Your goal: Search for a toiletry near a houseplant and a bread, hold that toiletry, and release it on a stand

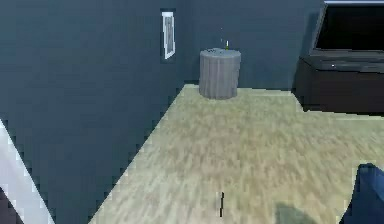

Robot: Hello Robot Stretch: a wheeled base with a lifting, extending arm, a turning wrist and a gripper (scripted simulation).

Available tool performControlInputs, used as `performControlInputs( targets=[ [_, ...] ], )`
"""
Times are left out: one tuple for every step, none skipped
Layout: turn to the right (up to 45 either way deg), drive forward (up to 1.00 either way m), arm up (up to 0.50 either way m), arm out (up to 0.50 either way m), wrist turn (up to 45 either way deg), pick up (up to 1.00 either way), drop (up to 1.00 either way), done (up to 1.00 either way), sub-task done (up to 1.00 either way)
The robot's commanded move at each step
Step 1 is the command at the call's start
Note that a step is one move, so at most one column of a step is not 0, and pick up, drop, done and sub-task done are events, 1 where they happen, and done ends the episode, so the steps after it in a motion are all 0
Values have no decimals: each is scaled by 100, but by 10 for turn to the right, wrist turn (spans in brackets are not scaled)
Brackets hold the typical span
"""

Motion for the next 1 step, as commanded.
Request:
performControlInputs(
  targets=[
    [0, 100, 0, 0, 0, 0, 0, 0, 0]
  ],
)
